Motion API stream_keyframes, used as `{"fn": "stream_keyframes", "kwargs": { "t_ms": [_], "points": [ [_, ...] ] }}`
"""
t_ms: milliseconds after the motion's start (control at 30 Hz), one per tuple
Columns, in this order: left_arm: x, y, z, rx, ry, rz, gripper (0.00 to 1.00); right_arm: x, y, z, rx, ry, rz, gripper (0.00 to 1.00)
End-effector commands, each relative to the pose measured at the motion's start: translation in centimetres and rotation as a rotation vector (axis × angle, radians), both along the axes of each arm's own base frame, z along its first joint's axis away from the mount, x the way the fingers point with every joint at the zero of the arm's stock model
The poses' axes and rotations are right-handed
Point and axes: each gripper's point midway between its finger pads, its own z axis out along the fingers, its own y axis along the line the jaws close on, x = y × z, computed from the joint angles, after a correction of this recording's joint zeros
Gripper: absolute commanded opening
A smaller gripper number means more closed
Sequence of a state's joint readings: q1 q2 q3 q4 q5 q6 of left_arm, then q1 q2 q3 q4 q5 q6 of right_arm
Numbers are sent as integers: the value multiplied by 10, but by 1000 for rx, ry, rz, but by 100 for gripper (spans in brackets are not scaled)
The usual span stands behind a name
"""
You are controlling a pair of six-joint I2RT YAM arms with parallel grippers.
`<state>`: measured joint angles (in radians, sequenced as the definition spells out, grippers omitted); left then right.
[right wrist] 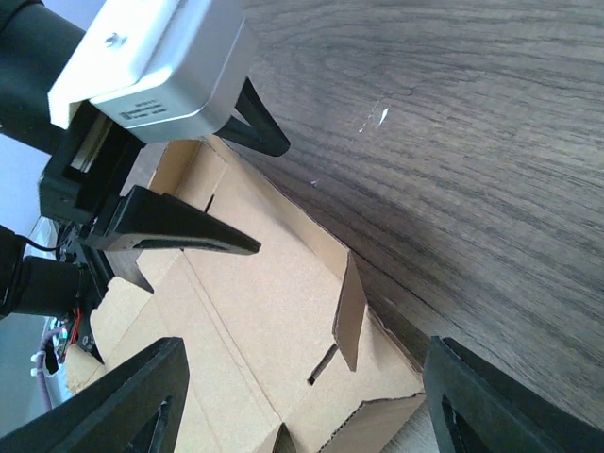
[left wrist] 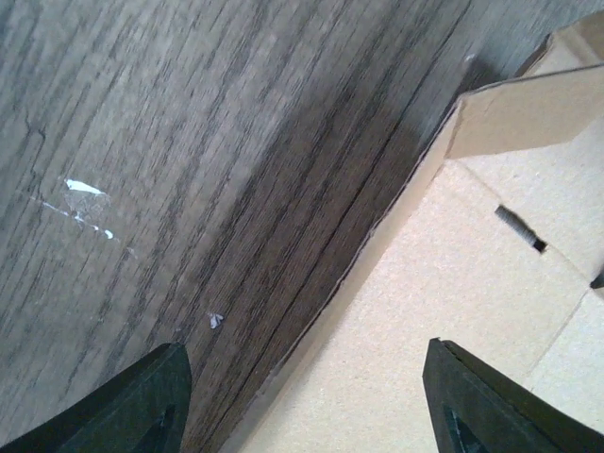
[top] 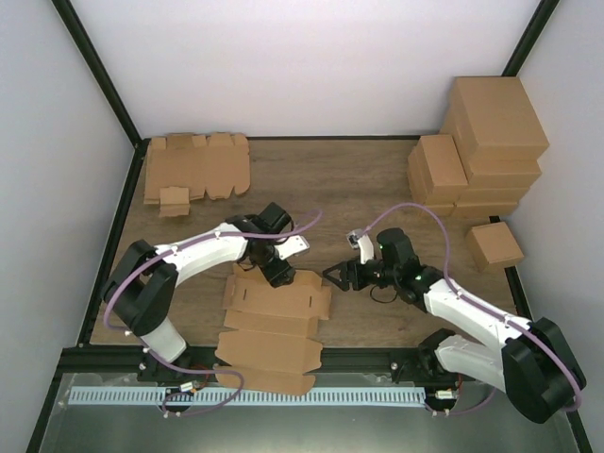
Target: Fold the paper box
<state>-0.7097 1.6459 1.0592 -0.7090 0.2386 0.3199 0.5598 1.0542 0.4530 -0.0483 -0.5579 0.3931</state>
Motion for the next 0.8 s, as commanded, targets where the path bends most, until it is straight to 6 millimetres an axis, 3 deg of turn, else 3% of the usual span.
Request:
{"fn": "stream_keyframes", "kwargs": {
  "t_ms": [0, 267, 567, 767],
  "points": [
    [0, 4, -6, 38, -1, -28, 66, -2, 4, 13, 9, -27, 29, 71],
    [-10, 3, 2, -1, -28, -100, 35, -4, -7, -4, -9, 41, -53, 71],
    [-7, 5, 17, 40, -136, -101, 4, -1, -20, -1, 8, 60, -133, 72],
    [-6, 10, 28, 109, -304, -108, 4, 5, -28, 0, 31, 58, -158, 73]
  ]
}}
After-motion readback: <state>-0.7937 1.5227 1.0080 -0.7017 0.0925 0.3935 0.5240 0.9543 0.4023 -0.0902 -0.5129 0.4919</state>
